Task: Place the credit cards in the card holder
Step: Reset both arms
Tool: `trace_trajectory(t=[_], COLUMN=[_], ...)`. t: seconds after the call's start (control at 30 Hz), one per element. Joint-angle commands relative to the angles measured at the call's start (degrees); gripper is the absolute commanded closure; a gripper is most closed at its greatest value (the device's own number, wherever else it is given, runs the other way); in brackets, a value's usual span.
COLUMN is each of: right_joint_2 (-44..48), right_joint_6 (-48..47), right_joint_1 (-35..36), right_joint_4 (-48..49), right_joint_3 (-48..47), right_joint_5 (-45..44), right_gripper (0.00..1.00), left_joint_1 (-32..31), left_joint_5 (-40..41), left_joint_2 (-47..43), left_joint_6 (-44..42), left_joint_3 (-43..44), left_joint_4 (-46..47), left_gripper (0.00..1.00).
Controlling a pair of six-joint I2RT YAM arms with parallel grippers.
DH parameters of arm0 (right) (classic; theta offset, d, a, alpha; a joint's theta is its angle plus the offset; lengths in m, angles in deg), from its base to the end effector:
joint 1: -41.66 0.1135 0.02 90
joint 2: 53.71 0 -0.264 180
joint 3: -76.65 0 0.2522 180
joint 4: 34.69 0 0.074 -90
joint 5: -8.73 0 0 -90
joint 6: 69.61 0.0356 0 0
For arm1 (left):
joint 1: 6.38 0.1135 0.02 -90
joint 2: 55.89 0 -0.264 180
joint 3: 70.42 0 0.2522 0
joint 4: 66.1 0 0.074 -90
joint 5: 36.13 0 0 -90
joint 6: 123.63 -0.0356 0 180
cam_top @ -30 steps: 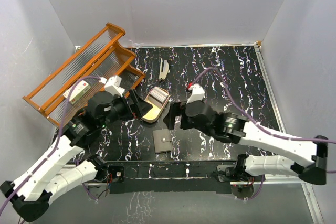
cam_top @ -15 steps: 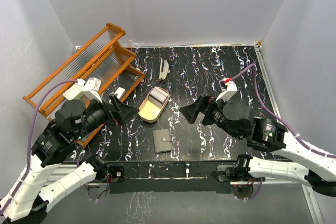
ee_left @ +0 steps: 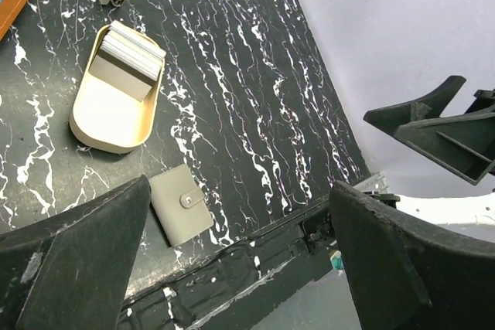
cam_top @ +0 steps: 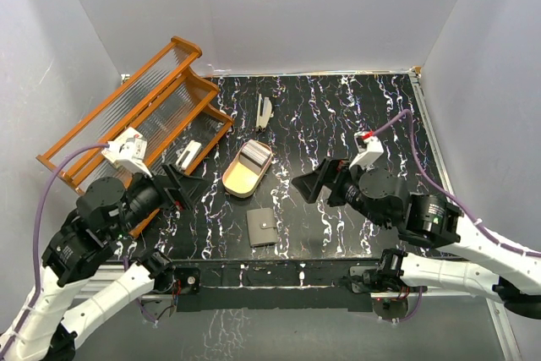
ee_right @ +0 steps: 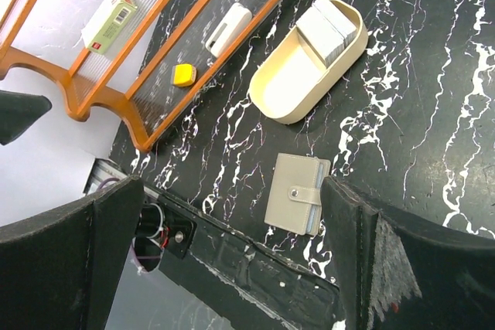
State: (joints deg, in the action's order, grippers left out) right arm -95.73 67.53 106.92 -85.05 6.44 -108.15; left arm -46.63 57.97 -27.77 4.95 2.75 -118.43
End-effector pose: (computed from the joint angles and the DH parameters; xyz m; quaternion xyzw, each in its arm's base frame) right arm 0.0749 0.1241 0.3695 0.0010 0.8175 0.3437 0.4622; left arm 0.0581 -0.0458 0.4025 -0.0127 0.7504 -0.3985 0.5272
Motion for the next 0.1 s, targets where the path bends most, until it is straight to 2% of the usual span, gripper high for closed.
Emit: trace_trajectory(t=[0.0, 0.07], right_joint_2=[1.22, 1.26], right_joint_6=[0.98, 1.16], right_joint_1=[0.22, 0.22], right_joint_4=[0.79, 1.13], right_joint_3=[-0.33, -0.01], right_joint_5=[-0.82, -0.66], right_gripper=[0.02, 0.02], left_joint_1=[0.01, 0.02], left_joint_5=[1.60, 1.71], left_joint_2=[0.24, 0.36], left_joint_6=[0.52, 0.50], left_joint_3=[-0.58, -0.46], left_joint_4=[0.56, 0.44], left_gripper=[0.01, 0.01])
